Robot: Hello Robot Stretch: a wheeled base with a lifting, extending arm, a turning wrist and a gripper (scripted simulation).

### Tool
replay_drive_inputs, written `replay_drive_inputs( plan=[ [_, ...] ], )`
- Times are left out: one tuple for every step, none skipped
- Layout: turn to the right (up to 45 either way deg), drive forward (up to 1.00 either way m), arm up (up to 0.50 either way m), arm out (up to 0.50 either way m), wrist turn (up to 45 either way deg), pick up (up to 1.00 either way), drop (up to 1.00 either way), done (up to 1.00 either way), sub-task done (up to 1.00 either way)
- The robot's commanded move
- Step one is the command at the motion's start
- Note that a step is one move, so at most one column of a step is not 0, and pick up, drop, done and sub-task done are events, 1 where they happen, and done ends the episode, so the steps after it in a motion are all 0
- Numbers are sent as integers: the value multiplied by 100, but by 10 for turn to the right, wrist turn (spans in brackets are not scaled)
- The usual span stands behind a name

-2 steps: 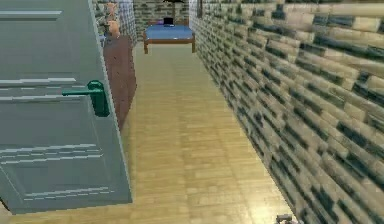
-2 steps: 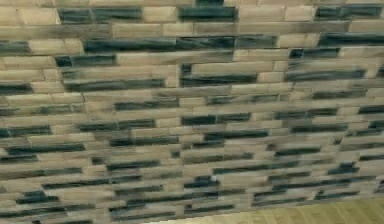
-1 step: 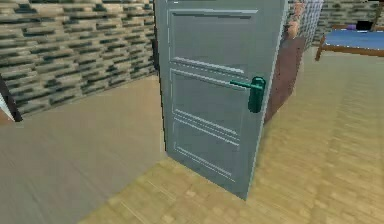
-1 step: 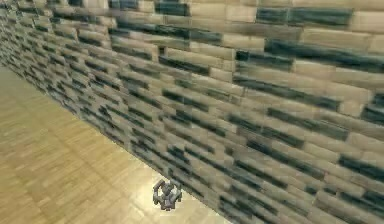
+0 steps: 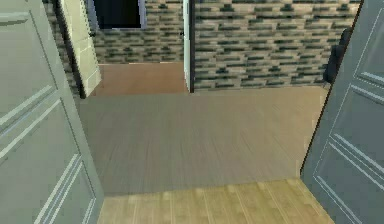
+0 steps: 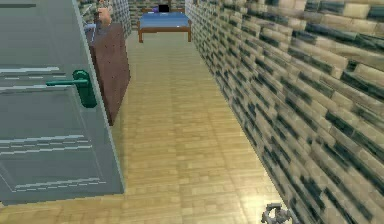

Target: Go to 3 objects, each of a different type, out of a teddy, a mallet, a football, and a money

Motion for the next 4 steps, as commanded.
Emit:
replay_drive_inputs(
  plan=[
    [-30,0,0,0,0,0,0,0,0],
    [390,0,0,0,0,0,0,0,0],
    [0,20,0,0,0,0,0,0,0],
    [-450,0,0,0,0,0,0,0,0]
  ],
)
